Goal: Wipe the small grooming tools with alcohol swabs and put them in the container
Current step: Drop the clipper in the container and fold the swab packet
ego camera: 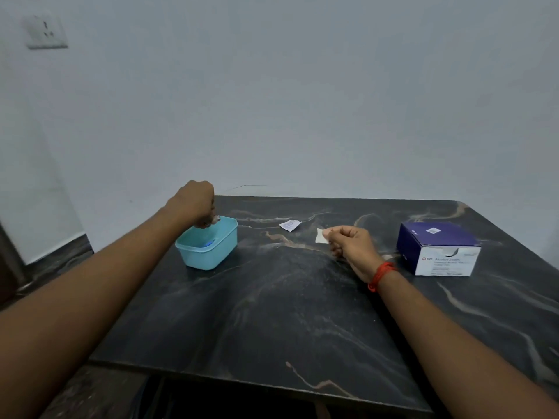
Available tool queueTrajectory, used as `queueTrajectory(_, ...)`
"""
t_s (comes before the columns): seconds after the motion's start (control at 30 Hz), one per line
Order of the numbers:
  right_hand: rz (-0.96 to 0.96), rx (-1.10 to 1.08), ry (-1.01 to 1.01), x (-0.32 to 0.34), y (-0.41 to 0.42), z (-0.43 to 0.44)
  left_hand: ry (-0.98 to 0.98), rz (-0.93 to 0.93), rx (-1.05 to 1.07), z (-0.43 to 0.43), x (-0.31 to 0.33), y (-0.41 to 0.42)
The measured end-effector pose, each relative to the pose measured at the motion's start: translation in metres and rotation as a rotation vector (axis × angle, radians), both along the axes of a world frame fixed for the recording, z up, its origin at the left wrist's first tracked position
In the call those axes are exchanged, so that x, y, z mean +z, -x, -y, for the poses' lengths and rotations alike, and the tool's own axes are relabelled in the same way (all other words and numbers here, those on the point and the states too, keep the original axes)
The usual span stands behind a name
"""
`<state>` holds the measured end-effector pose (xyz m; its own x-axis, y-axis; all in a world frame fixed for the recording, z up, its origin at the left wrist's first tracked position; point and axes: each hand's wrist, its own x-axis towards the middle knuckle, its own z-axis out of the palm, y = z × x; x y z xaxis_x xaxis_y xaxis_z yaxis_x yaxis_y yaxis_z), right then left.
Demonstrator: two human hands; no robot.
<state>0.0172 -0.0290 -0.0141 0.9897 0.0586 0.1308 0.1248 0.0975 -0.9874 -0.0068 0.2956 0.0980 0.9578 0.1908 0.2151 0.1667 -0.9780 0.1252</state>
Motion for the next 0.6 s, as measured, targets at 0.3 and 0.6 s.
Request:
queueTrajectory(0.3,0.045,0.012,0.035,-0.005,-0.005,0.003,-0.118,-0.041,0.02,0.005,-0.024,0.005)
queueTrajectory(0.6,0.037,0.01,-0.015,-0.006,-0.006,0.002,0.429,0.193,-0.357,0.082,-0.008,0.02)
